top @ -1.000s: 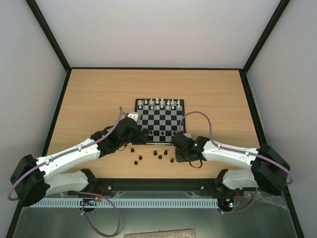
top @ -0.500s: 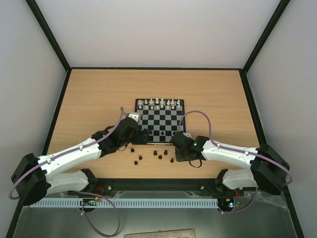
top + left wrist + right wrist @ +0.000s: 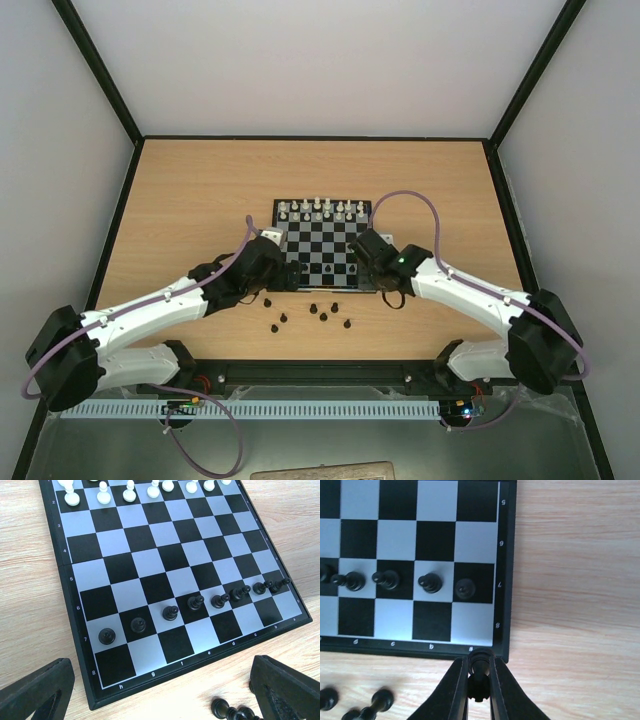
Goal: Set up the chess pieces on the board
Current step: Place the chess piece on the chessboard, then pick up the chess piece at the center of the board.
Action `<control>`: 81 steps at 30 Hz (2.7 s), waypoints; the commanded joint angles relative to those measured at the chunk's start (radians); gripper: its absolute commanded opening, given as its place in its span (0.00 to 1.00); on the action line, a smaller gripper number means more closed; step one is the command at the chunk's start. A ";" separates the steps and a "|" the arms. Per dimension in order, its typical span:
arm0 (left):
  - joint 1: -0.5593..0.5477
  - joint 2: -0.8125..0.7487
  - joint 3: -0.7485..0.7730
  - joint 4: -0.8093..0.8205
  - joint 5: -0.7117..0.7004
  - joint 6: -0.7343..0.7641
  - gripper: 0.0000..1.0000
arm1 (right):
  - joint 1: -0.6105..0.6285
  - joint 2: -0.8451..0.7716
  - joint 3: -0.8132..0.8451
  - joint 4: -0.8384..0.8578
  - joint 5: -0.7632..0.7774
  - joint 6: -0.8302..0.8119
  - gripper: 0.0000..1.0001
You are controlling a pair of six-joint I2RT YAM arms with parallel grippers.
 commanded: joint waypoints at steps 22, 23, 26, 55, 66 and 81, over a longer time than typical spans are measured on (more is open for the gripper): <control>-0.002 0.011 -0.023 0.021 -0.029 -0.011 1.00 | -0.079 0.245 0.082 0.038 -0.060 -0.163 0.09; -0.003 0.016 -0.021 0.021 -0.029 -0.010 0.99 | -0.081 0.247 0.082 0.040 -0.061 -0.166 0.09; -0.002 0.026 -0.020 0.025 -0.029 -0.009 0.99 | -0.085 0.256 0.085 0.045 -0.060 -0.174 0.09; -0.003 0.038 0.016 -0.083 -0.049 -0.073 1.00 | -0.091 0.018 0.068 0.027 -0.094 -0.207 0.41; -0.041 0.037 0.043 -0.236 0.000 -0.178 0.99 | -0.091 -0.114 0.037 0.055 -0.136 -0.215 0.45; -0.221 -0.082 0.011 -0.474 0.041 -0.359 0.98 | -0.092 -0.169 0.021 0.083 -0.243 -0.230 0.45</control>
